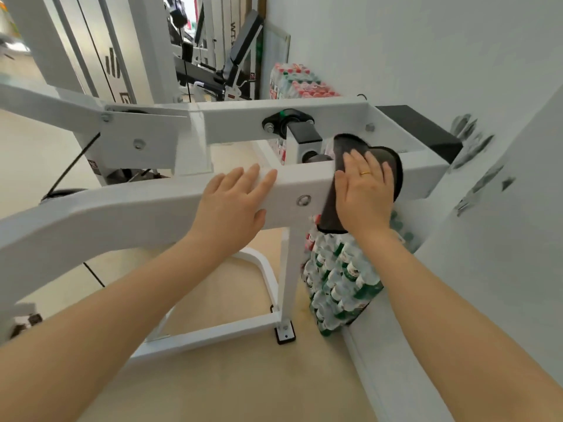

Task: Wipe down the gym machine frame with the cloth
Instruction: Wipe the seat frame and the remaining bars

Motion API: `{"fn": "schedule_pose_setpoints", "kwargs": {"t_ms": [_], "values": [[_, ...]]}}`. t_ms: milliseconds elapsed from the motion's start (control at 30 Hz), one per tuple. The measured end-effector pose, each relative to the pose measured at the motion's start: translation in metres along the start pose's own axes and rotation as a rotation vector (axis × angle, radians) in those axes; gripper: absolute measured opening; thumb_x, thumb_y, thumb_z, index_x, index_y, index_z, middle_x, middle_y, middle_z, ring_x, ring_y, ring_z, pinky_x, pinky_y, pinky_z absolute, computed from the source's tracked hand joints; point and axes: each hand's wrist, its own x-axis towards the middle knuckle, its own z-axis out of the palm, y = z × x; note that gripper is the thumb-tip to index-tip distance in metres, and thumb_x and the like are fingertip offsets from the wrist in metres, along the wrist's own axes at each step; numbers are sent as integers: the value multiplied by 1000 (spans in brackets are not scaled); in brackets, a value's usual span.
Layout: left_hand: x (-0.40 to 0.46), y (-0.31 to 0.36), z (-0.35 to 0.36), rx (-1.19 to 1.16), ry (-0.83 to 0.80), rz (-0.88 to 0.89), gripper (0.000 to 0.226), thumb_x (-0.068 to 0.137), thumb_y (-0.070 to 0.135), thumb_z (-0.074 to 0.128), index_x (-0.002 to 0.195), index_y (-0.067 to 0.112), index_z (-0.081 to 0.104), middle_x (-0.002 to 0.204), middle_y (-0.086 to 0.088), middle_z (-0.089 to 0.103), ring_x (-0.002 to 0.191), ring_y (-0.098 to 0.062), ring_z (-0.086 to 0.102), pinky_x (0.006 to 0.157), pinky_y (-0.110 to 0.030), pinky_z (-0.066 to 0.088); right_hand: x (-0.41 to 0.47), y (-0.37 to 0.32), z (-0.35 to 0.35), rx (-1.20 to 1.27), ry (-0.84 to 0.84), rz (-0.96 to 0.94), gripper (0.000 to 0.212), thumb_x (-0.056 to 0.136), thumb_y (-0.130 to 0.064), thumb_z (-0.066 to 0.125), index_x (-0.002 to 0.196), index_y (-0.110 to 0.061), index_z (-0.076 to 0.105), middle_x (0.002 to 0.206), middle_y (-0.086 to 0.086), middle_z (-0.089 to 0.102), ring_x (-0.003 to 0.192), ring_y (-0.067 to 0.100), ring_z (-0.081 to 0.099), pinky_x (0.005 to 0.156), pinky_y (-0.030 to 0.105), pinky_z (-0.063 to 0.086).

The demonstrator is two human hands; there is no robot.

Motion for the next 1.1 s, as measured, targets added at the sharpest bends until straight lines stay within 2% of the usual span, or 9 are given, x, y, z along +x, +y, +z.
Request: {"fn": "schedule_pose_setpoints", "kwargs": {"t_ms": [133,267,367,500,633,733,867,1000,1100], "values": [[15,29,0,-17,169,-20,46,81,20,65,124,6,57,121,-18,59,110,-36,56,96,-47,38,-17,-30,9,126,60,-281,48,95,-33,32,130,-8,53,135,9,52,128,30,44,110,48,21],[38,53,0,-17,204,5,47,78,22,66,121,4,58,116,-17,62,105,-35,59,91,-45,43,-11,-6,6,215,10,-423,50,93,-34,31,132,-10,52,136,7,51,129,29,43,111,40,14],[47,66,6,-25,110,-13,53,78,25,70,124,3,55,120,-19,58,109,-38,54,90,-47,42,2,47,5,177,-6,-311,49,94,-34,31,135,-12,47,140,8,46,132,29,37,112,39,9],[51,76,14,-44,172,-36,44,67,13,78,106,-3,64,102,-23,64,95,-44,58,79,-50,45,16,127,0,121,11,-112,47,95,-28,34,137,-11,42,145,8,39,138,30,25,114,41,4],[52,79,16,-65,237,-52,41,64,9,79,102,-3,66,99,-22,66,91,-44,60,76,-51,47,18,128,2,156,48,-17,47,95,-28,33,136,-8,44,146,9,38,140,33,20,114,44,3],[51,77,18,-55,255,-21,41,64,10,80,101,-1,67,100,-19,67,88,-41,62,75,-50,48,5,80,11,229,65,-120,50,92,-28,41,139,-10,41,148,10,33,141,35,16,113,44,-4],[47,64,16,-58,265,53,42,72,12,75,111,0,65,108,-17,66,93,-38,63,80,-49,50,-17,24,26,222,-20,-377,69,91,-41,34,148,-18,3,157,8,6,141,23,-8,107,36,-24],[44,58,18,-65,255,105,46,72,11,74,114,0,63,114,-17,64,95,-37,63,82,-49,50,-11,52,24,159,38,-462,59,90,-35,31,143,-19,9,153,6,10,142,25,5,112,35,-11],[45,57,16,-91,243,116,45,72,12,73,115,0,63,115,-16,64,96,-37,63,83,-48,49,-4,97,26,126,76,-267,65,89,-27,45,144,-18,11,154,14,13,141,30,3,112,42,-7]]}}
